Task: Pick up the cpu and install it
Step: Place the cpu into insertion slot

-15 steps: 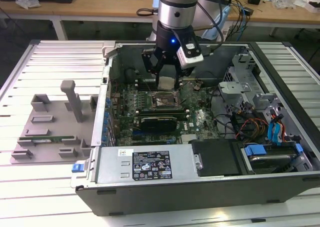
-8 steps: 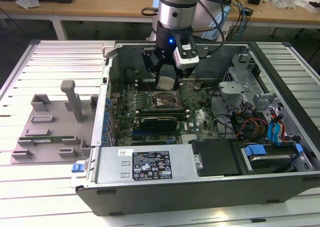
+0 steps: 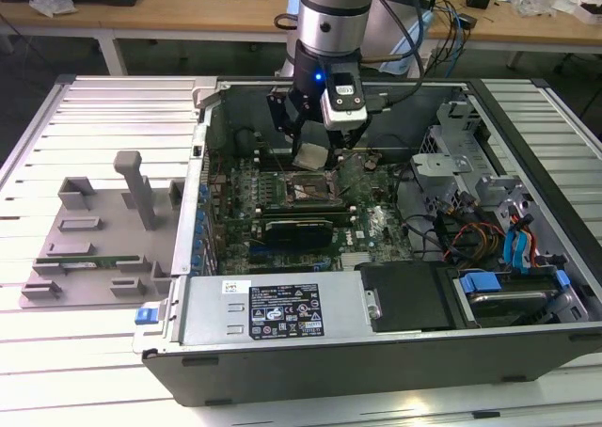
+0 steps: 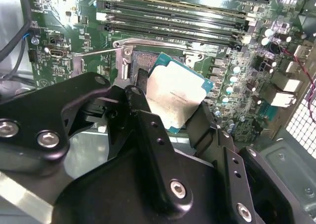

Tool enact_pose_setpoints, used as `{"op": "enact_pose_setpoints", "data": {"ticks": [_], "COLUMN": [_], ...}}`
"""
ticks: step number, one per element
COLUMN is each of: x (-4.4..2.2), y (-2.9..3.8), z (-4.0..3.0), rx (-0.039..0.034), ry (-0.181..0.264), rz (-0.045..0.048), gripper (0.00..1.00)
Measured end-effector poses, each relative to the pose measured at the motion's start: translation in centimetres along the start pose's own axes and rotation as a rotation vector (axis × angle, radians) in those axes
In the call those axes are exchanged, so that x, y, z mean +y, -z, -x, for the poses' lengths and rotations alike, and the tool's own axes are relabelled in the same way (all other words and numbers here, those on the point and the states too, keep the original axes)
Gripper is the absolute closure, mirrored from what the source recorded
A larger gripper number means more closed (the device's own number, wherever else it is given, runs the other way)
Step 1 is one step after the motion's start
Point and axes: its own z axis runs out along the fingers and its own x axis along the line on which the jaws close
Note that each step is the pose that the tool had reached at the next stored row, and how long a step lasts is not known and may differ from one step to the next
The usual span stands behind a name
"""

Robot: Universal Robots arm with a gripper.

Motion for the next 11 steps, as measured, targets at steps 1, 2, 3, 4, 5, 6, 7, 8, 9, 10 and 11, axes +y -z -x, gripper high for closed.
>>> {"op": "enact_pose_setpoints", "data": {"ticks": [1,2,3,4,5,6,7,8,9,10,11], "x": [0.0,0.0,0.0,0.0,0.0,0.0,0.0,0.0,0.0,0.0,0.0], "y": [0.0,-0.01,-0.02,-0.02,-0.03,-0.03,-0.04,-0.04,-0.05,-0.05,-0.05], "z": [0.0,0.0,0.0,0.0,0.0,0.0,0.0,0.0,0.0,0.0,0.0], "rx": [0.0002,0.0005,0.0007,0.001,0.0012,0.0013,0.0015,0.0017,0.0018,0.002,0.0021], "ry": [-0.012,-0.022,-0.034,-0.044,-0.054,-0.06,-0.067,-0.075,-0.081,-0.089,-0.096], "rz": [0.0002,0.0004,0.0007,0.0009,0.0011,0.0012,0.0015,0.0016,0.0018,0.002,0.0021], "gripper": [0.45,0.45,0.45,0.45,0.45,0.45,0.45,0.45,0.45,0.45,0.45]}}
